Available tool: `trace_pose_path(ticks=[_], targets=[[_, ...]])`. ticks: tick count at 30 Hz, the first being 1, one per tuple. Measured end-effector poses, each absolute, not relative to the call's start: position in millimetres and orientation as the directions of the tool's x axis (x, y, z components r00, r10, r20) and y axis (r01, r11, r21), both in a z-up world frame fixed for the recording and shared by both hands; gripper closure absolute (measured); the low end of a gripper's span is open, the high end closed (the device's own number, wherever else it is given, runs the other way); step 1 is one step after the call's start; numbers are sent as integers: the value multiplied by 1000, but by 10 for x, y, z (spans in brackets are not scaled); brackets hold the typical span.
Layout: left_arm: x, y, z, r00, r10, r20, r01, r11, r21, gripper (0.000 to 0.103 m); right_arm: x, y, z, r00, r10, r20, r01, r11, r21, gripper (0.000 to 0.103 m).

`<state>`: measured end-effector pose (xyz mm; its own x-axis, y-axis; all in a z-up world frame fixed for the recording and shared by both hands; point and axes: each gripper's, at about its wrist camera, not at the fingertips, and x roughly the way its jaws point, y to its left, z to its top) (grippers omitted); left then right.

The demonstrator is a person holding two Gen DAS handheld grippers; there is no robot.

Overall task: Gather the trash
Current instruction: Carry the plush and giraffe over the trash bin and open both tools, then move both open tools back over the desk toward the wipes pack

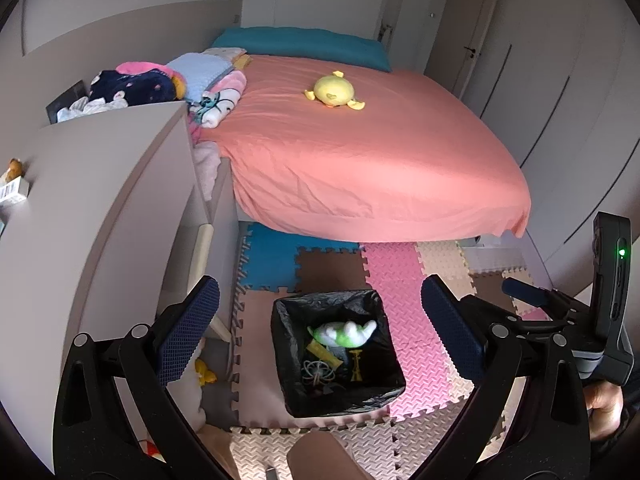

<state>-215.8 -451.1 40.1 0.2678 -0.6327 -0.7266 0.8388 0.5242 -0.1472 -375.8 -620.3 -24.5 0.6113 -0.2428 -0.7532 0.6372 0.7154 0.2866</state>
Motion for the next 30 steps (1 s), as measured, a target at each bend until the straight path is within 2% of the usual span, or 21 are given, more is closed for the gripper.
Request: trace_pose_path(ticks=[16, 22, 30], targets=[[-1294, -3668, 670, 396, -610, -686, 727, 665, -172, 5, -2750, -5561, 104, 653, -163, -740, 488, 838, 245, 2], [-811, -3151, 723, 484, -548, -682, 634, 757, -158, 5, -2192, -5203, 236, 678, -76, -731, 375, 891, 256, 2], [-92, -2449, 656, 571, -402, -715, 419, 893, -167, 5, -1476, -4728, 357, 691, 17, -722, 241, 937, 253, 2]])
